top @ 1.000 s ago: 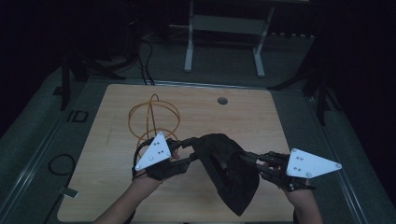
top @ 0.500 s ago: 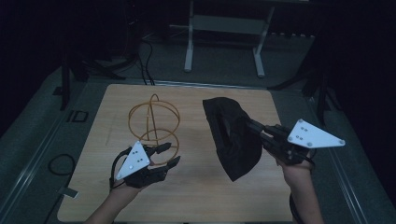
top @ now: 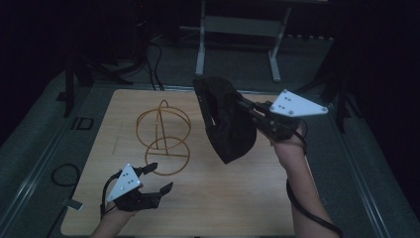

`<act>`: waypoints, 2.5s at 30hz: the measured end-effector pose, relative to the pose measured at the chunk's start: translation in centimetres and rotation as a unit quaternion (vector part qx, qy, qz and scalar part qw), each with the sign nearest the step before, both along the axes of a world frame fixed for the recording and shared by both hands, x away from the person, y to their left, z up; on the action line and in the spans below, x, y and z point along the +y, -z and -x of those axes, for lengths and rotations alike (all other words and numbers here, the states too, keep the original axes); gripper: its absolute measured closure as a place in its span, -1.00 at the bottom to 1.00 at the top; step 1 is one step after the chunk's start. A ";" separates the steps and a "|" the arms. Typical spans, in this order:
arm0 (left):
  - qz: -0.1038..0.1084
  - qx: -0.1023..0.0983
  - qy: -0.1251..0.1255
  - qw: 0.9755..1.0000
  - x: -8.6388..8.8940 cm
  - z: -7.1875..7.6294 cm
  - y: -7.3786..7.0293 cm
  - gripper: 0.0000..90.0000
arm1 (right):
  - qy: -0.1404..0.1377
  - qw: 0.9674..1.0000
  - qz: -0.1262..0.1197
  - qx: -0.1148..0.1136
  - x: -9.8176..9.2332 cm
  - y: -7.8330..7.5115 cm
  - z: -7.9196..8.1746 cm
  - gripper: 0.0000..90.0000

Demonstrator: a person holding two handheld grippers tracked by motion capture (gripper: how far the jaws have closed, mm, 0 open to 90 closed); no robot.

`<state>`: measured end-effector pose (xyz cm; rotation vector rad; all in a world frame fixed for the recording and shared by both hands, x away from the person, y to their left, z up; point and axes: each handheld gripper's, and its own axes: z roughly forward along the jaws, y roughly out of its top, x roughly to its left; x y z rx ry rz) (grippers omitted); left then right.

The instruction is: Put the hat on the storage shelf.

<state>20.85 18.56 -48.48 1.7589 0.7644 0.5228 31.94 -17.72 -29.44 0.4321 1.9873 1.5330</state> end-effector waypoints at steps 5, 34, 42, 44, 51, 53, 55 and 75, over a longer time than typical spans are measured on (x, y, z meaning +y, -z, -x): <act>-0.002 0.014 -0.040 0.999 1.4 0.5 2.3 -0.95 | -0.005 1.000 0.002 0.010 2.9 -0.3 -1.5 0.95; 0.002 0.015 -0.068 0.998 3.1 1.4 5.3 -0.95 | -0.074 0.990 0.046 0.107 15.0 4.0 -5.3 0.94; 0.014 0.019 -0.066 0.998 3.2 1.3 5.4 -0.95 | -0.074 0.988 0.051 0.129 16.5 5.1 -6.2 0.93; 0.012 0.021 -0.066 0.998 3.2 1.3 5.5 -0.95 | -0.072 0.987 0.056 0.130 16.8 5.4 -6.2 0.90; 0.013 0.020 -0.061 0.998 3.0 1.3 5.6 -0.94 | -0.070 0.988 0.070 0.121 17.4 6.3 -6.2 0.39; 0.014 0.023 -0.059 0.998 2.9 1.3 5.7 -0.95 | -0.077 0.986 0.064 0.132 17.2 6.3 -6.3 0.19; 0.013 0.023 -0.056 0.998 2.8 1.3 5.7 -0.95 | -0.078 0.985 0.066 0.138 17.0 6.2 -6.4 0.10; 0.019 0.022 -0.059 0.998 2.6 1.2 5.4 -0.94 | -0.092 0.982 0.043 0.161 13.7 5.7 -5.9 -0.53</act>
